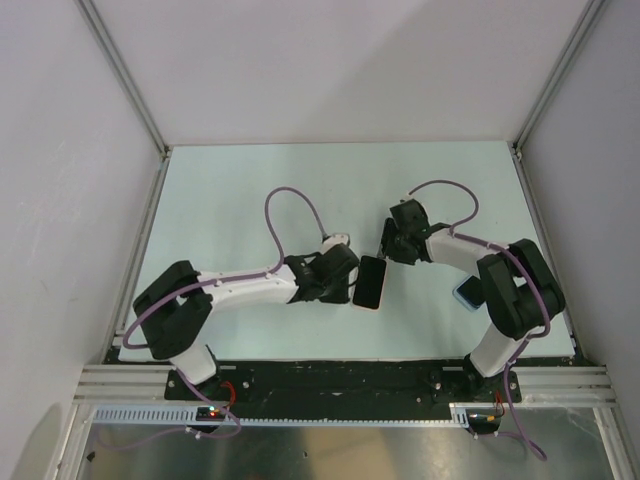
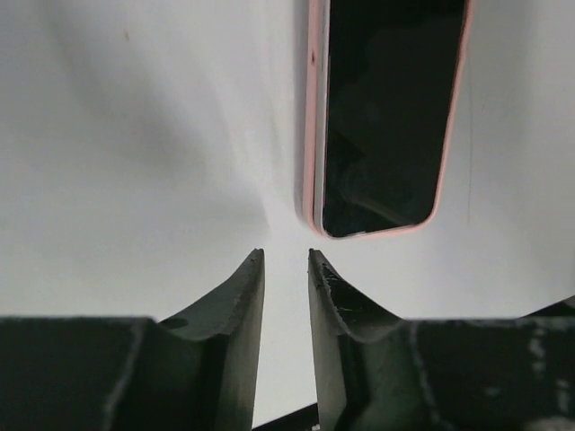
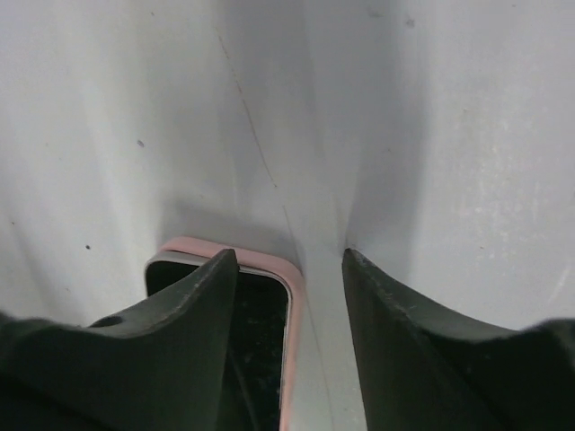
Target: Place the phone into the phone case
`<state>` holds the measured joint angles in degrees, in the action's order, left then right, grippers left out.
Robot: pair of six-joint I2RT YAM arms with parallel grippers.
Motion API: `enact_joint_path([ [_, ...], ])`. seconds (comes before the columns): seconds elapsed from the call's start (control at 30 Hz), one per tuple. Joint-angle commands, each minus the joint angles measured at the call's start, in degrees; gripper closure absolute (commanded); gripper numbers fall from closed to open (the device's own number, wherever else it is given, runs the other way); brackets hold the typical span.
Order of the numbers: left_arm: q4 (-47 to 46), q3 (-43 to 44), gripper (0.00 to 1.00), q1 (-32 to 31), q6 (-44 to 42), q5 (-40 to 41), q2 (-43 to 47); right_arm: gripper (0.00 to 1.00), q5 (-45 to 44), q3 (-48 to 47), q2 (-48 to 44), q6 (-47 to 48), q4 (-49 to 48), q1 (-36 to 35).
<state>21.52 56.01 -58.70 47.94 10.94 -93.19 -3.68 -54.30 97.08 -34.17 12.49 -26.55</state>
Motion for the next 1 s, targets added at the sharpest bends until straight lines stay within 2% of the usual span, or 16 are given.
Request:
enact_joint_path([
  [0.0,-0.93,5.17,0.68,1.14,-7.73,0.16,-0.83,0.37,0.40,0.79,-3.35,0.02,2.07,1.30],
  [0.1,-0.88,7.45,0.69,2.20,-10.30,-2.65,-3.36,0.32,0.85,1.30,-5.44,-0.53,2.37,2.18],
  [0.47,-0.21,12.75,0.77,4.21,-14.35,-6.93,-9.79,0.35,4.48,9.51,-15.30,-5.11,1.42,2.46],
  [0.97,0.29,14.82,0.91,4.26,-15.19,-8.82,-13.50,0.45,6.15,13.14,-14.76,-6.81,-0.99,0.47],
])
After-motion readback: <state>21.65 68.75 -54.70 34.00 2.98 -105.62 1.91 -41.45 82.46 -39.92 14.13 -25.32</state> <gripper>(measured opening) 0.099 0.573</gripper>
